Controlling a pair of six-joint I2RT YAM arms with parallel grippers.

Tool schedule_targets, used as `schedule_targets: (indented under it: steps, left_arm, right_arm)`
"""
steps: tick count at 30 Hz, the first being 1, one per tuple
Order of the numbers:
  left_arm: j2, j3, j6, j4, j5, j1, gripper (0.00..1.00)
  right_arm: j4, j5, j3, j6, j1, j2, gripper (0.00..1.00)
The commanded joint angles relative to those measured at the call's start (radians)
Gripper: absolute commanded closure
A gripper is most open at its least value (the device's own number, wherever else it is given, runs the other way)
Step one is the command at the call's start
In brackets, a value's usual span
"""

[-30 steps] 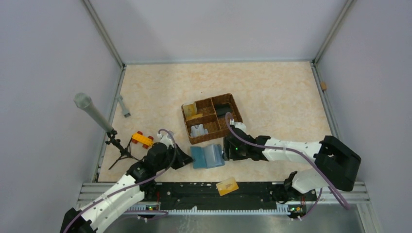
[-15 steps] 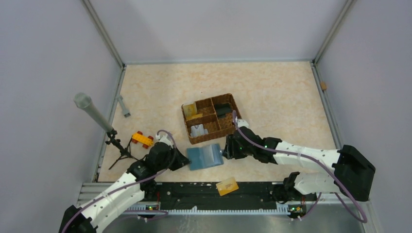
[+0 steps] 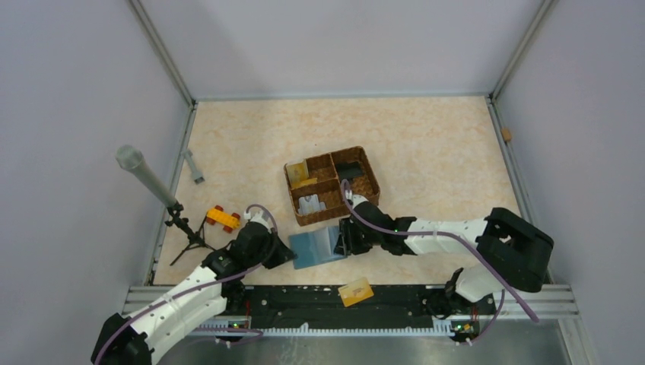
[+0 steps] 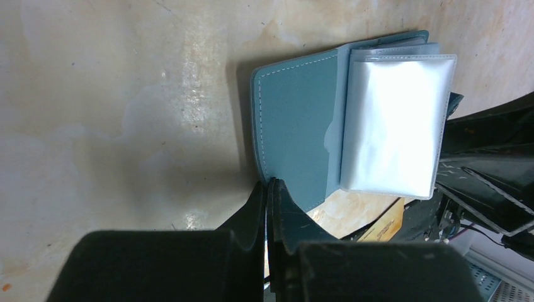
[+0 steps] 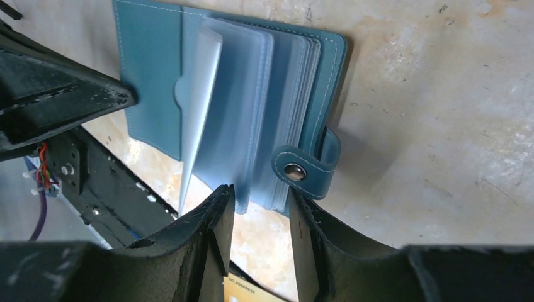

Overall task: Put the credit cards into the card holder
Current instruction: Turn over the card slot in the card holder.

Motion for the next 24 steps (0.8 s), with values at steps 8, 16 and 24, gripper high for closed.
schedule_targets:
  steps: [8,16,24]
  left_arm:
    - [0.011,0.031,0.032,0.016,-0.007,-0.001,1.0]
    - [0.04,0.039,0.038,0.037,0.012,-0.002,1.0]
    - [0.036,0.035,0.037,0.031,0.016,-0.002,1.0]
  right_arm:
    - [0.133,-0.065,0.088,-0.009,0.038,0.04,0.68]
    - [0.0,0.017,0.161,-0.042,0.054,0.069,0.64]
    - [-0.136,0.146,0.199,-0.067,0.06,0.06,0.52]
